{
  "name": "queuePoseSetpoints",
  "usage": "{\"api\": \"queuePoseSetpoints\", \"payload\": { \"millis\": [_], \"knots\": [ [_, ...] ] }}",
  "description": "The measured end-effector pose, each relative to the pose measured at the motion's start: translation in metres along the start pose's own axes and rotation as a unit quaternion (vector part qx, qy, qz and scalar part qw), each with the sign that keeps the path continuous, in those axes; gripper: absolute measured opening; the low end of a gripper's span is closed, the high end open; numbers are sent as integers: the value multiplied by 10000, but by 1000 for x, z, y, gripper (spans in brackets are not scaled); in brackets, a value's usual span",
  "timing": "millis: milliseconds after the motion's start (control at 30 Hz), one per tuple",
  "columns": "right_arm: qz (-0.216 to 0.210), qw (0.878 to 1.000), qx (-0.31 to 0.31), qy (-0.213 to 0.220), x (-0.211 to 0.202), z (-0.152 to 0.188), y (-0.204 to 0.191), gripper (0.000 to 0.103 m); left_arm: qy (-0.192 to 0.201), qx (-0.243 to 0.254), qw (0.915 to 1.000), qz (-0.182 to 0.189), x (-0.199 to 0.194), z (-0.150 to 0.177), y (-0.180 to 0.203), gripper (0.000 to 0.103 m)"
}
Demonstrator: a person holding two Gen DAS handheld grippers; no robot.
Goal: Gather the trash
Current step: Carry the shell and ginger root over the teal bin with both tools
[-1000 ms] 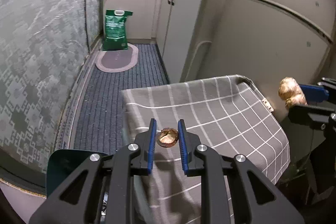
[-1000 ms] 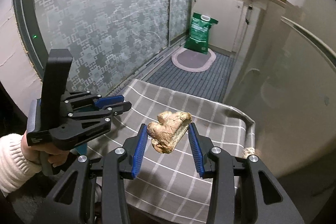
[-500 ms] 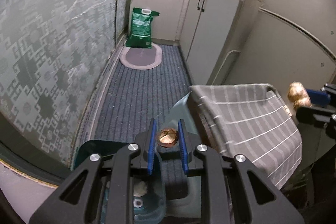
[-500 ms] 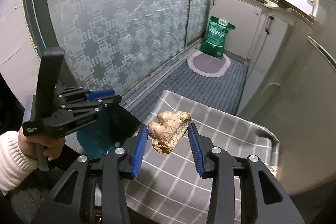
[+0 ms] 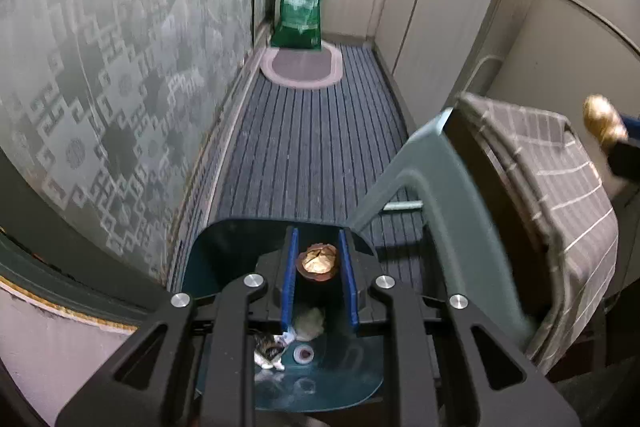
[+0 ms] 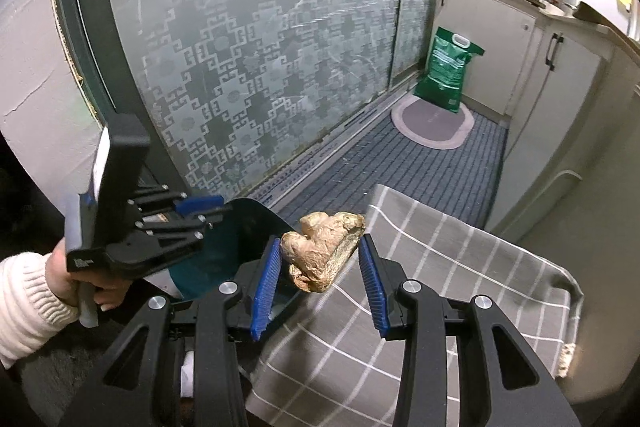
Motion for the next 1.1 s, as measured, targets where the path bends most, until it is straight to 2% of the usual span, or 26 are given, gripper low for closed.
{"api": "queuePoseSetpoints", "payload": {
  "millis": [367, 700, 733, 833, 1100],
  "knots": [
    [-282, 9995, -31, -145, 34, -2, -14, 40, -687, 361, 9968, -188, 32, 45, -11, 22],
    [-442, 9982, -40, -393, 67, 3, -31, 40, -1240, 449, 9905, -391, 52, 75, -37, 23],
    [-469, 9980, -40, -430, 71, 4, -33, 40, -1275, 459, 9899, -419, 51, 78, -40, 26],
    [-497, 9970, -65, -587, 86, 7, -42, 40, -1226, 448, 9905, -435, 44, 77, -47, 36],
    [-622, 9935, -190, -936, 119, 18, -72, 40, -717, 161, 9957, -565, 0, 56, -74, 36]
  ]
}}
Point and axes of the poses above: each gripper's, at about its wrist camera, not at the fingertips, and x roughly the way its jaws point, y to its right, z to its underside, the point moved 6 cm from there along x, roughly the way its jaws point, and after that the axes turned 4 degrees about y, right-handed, at the moved point
